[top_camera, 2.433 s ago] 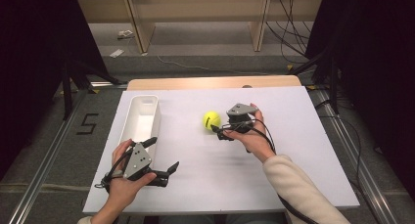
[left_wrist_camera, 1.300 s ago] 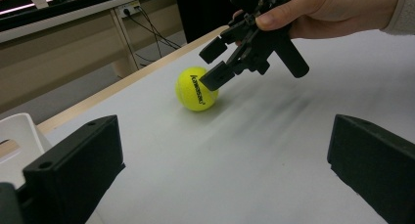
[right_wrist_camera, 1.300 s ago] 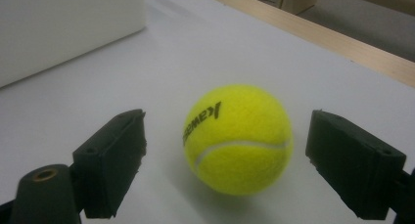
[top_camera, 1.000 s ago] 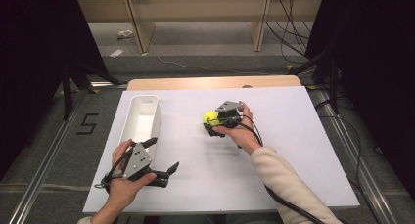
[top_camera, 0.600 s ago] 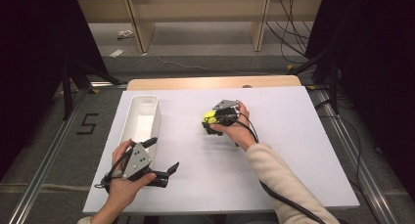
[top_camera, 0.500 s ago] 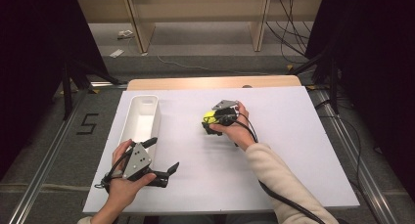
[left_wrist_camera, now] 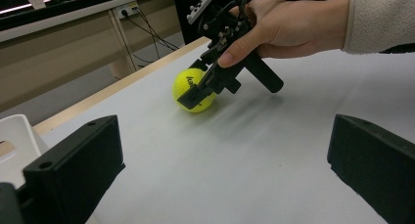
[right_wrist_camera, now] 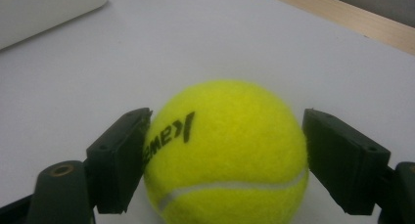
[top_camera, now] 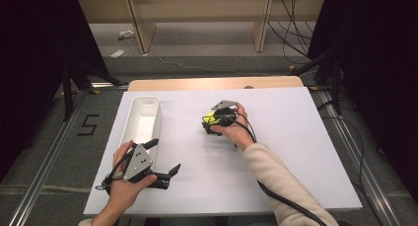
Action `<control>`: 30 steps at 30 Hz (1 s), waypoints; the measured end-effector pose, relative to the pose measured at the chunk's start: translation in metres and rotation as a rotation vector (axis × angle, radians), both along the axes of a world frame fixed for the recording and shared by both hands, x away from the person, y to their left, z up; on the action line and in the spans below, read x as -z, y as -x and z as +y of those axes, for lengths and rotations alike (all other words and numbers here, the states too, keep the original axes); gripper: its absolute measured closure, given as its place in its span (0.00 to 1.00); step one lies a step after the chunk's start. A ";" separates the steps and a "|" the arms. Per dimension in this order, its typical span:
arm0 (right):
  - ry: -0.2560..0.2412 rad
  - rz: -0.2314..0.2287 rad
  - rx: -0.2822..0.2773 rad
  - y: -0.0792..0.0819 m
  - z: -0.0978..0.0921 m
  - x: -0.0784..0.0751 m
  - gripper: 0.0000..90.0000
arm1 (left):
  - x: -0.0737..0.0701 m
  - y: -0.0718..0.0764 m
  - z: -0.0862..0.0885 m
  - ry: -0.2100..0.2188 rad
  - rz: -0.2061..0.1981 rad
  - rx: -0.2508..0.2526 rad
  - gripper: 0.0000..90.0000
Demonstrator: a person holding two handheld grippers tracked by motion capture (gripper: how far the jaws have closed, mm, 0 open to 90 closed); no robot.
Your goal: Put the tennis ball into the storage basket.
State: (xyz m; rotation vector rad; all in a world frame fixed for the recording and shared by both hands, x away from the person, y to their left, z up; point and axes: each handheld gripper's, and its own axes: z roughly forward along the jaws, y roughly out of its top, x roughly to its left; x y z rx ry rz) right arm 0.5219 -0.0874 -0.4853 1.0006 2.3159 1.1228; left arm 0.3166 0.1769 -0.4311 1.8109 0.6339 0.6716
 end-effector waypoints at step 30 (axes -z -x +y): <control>-0.041 -0.009 0.016 0.004 -0.006 -0.006 0.29 | 0.000 0.000 0.000 0.000 0.002 0.000 0.00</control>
